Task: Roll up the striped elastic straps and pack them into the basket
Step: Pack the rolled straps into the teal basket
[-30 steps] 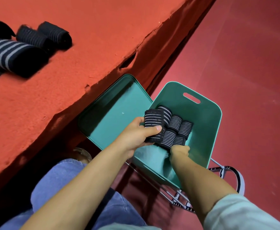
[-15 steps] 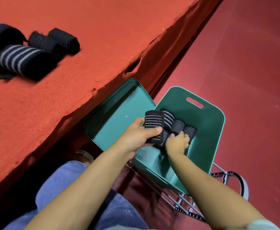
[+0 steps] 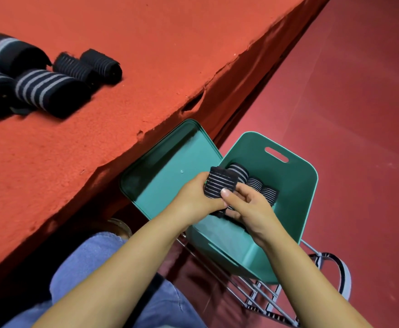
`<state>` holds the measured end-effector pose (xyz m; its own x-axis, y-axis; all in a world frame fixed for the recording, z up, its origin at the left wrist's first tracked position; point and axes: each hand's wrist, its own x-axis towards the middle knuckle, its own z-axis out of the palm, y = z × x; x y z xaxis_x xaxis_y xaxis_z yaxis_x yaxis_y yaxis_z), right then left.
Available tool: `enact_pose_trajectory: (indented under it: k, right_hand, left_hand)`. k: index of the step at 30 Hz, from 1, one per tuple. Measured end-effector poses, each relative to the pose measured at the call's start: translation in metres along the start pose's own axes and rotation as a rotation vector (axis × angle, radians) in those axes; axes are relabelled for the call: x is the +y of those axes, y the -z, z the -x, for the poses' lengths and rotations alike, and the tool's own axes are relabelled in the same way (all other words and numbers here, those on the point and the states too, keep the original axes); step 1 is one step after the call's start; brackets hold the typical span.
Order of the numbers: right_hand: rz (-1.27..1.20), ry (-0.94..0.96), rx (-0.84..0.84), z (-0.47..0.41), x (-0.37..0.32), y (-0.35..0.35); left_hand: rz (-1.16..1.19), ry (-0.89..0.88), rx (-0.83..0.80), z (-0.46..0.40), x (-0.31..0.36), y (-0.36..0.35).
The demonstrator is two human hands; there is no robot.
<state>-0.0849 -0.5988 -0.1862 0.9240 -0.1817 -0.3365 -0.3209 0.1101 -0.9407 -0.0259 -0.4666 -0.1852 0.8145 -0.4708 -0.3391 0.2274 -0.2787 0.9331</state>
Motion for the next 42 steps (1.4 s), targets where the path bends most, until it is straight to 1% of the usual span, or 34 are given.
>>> enact_pose_trajectory:
  k: [2, 4, 6, 9, 13, 15, 17, 20, 26, 31, 35, 37, 39, 42]
  right_hand:
    - [0.029, -0.005, -0.02, -0.002, 0.0, 0.0]
    - [-0.007, -0.019, -0.027, -0.006, 0.002, 0.001]
    - [-0.065, -0.078, -0.026, -0.011, 0.003, 0.003]
    - [-0.137, -0.224, 0.012, -0.024, 0.011, 0.011]
    - [-0.017, -0.458, 0.172, -0.051, 0.046, 0.015]
    - [0.014, -0.62, 0.234, -0.065, 0.069, 0.013]
    - [0.003, -0.759, 0.256, -0.074, 0.086, 0.008]
    - [-0.017, -0.821, 0.259, -0.088, 0.107, -0.003]
    - [-0.106, -0.829, 0.338, -0.101, 0.13, -0.015]
    - [-0.13, -0.756, 0.339, -0.104, 0.138, -0.013]
    - [-0.031, -0.718, 0.297, -0.096, 0.132, -0.012]
    - [0.085, -0.692, 0.292, -0.086, 0.118, -0.011]
    - [0.198, -0.603, 0.297, -0.076, 0.098, -0.008]
    - [0.267, -0.321, 0.314, -0.066, 0.059, -0.01]
  left_hand:
    - [-0.022, -0.004, -0.006, -0.001, 0.0, 0.002]
    - [-0.01, -0.004, -0.021, -0.001, 0.0, 0.004]
    - [-0.013, -0.001, -0.044, -0.002, 0.001, 0.005]
    - [0.006, 0.027, -0.022, -0.002, 0.001, 0.01]
    - [0.093, 0.027, 0.106, -0.003, 0.003, 0.02]
    - [0.12, 0.032, 0.141, -0.004, 0.004, 0.026]
    - [0.126, 0.036, 0.154, -0.004, 0.003, 0.03]
    - [0.141, 0.047, 0.177, -0.004, -0.002, 0.034]
    - [0.164, 0.054, 0.219, -0.005, -0.008, 0.042]
    - [0.195, 0.061, 0.211, -0.007, -0.009, 0.044]
    - [0.207, 0.071, 0.199, -0.006, -0.009, 0.044]
    - [0.22, 0.073, 0.198, -0.005, -0.008, 0.047]
    - [0.228, 0.067, 0.212, -0.003, -0.004, 0.054]
    - [0.25, 0.031, 0.257, 0.0, 0.006, 0.071]
